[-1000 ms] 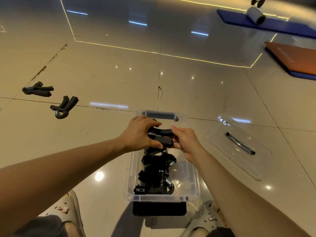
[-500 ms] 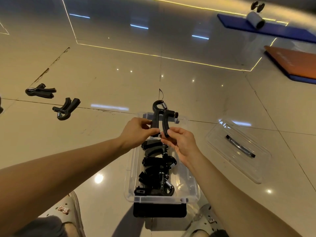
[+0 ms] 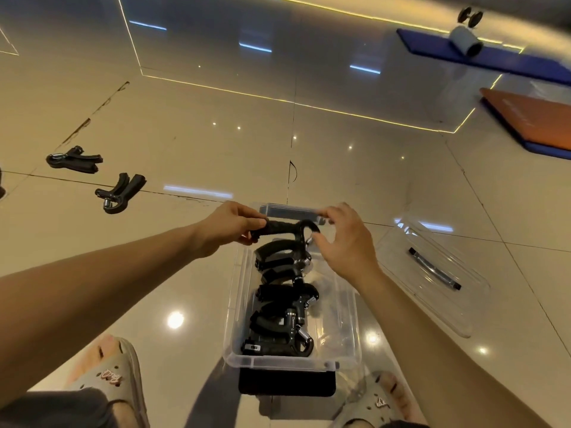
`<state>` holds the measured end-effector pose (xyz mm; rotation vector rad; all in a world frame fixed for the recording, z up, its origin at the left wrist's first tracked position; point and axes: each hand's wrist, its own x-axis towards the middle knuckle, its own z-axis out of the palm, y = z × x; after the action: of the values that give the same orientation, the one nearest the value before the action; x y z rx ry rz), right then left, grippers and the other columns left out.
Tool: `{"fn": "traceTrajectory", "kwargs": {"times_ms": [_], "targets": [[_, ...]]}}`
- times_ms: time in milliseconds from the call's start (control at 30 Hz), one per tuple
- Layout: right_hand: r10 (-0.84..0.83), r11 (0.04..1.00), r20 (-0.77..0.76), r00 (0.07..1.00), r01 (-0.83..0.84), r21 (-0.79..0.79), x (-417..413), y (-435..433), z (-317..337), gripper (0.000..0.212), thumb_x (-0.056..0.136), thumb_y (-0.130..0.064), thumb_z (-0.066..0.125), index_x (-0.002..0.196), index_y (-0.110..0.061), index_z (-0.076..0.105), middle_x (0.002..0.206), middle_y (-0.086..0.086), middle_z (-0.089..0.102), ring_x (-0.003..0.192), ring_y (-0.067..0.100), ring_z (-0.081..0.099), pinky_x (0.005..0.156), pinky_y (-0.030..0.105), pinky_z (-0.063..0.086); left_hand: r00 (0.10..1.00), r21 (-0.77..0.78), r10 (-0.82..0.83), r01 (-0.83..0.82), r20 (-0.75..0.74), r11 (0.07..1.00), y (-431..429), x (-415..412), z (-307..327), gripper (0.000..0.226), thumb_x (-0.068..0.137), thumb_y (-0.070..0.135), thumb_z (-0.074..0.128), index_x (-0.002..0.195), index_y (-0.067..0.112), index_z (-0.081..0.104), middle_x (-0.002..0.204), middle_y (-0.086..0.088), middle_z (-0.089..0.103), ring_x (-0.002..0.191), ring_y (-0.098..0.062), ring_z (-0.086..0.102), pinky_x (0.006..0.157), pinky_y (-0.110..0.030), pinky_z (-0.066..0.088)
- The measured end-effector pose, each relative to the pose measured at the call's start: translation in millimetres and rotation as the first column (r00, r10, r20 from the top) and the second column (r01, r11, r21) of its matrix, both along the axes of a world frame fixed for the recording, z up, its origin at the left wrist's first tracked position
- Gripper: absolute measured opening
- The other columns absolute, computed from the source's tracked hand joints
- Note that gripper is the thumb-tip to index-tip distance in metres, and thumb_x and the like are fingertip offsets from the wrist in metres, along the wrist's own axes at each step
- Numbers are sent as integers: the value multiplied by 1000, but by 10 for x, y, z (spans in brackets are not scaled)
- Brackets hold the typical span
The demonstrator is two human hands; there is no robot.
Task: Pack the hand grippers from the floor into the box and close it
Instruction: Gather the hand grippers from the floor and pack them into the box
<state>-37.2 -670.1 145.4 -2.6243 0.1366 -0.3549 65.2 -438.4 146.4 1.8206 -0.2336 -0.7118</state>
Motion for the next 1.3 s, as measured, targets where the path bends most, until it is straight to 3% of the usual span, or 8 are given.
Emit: {"fn": "traceTrajectory", "kwargs": {"times_ms": [67, 133, 567, 667, 767, 867, 1033, 1300], "targets": [[134, 991, -182, 974, -134, 10, 14, -49, -46, 72, 81, -41, 78, 146, -27, 48, 141, -6, 48, 130, 14, 43, 109, 35, 39, 999, 27, -46, 46, 8, 999, 12, 9, -35, 19, 98, 13, 60, 109, 9, 76, 101, -14, 73, 83, -21, 65, 68, -24, 53], [218, 976, -306, 926, -211, 58, -15, -21, -110, 85, 78, -47, 81, 152, -29, 41, 153, -6, 39, 141, 15, 33, 116, 38, 30, 996, 44, -87, 87, 4, 995, -4, -11, -80, 20, 99, 14, 60, 106, 9, 77, 101, -14, 73, 84, -21, 65, 70, -25, 54], [264, 964, -271, 926, -257, 60, -73, 201, -389, 65, 82, -47, 76, 140, -29, 52, 121, -10, 60, 109, 11, 55, 94, 34, 50, 991, 27, -133, 133, -13, 991, -59, -52, -172, 20, 99, 16, 60, 103, 8, 78, 96, -12, 75, 81, -18, 67, 70, -22, 56], [254, 967, -277, 927, -248, 57, -71, 173, -407, 60, 83, -43, 76, 136, -28, 54, 120, -10, 61, 109, 12, 56, 92, 33, 50, 980, 100, -151, 138, 129, 985, -76, -85, -213, 19, 98, 22, 63, 110, 12, 74, 99, -6, 73, 90, -18, 67, 73, -23, 56], [233, 968, -359, 904, -250, -1, -84, 105, -504, 51, 82, -42, 77, 128, -29, 59, 116, -6, 64, 108, 16, 57, 91, 37, 51, 786, 496, -367, 90, 498, 864, 26, -68, -299, 48, 90, 45, 69, 130, 19, 64, 126, 0, 62, 114, -15, 57, 89, -25, 48], [190, 957, -470, 862, -268, -106, -124, 110, -688, 58, 82, -47, 76, 134, -30, 56, 121, -2, 63, 113, 21, 58, 95, 40, 49, 649, 701, -591, 122, 479, 702, 225, -31, -370, 89, 80, 65, 69, 153, 23, 39, 160, 0, 33, 145, -20, 30, 116, -39, 29], [143, 905, -587, 796, -346, -248, -61, 221, -920, 53, 86, -44, 74, 132, -23, 57, 125, 2, 62, 120, 26, 53, 96, 43, 49, 623, 719, -704, 310, 341, 623, 392, -11, -429, 137, 60, 82, 71, 162, 18, 3, 169, 3, -1, 155, -17, 2, 120, -28, 1], [167, 889, -652, 739, -399, -224, -6, 240, -1201, 65, 86, -39, 75, 144, -21, 50, 136, 0, 54, 127, 25, 47, 105, 45, 42, 600, 694, -715, 340, 360, 635, 462, -27, -551, 142, 60, 84, 71, 161, 20, -6, 168, 4, -12, 155, -14, -4, 122, -28, -1]]}}
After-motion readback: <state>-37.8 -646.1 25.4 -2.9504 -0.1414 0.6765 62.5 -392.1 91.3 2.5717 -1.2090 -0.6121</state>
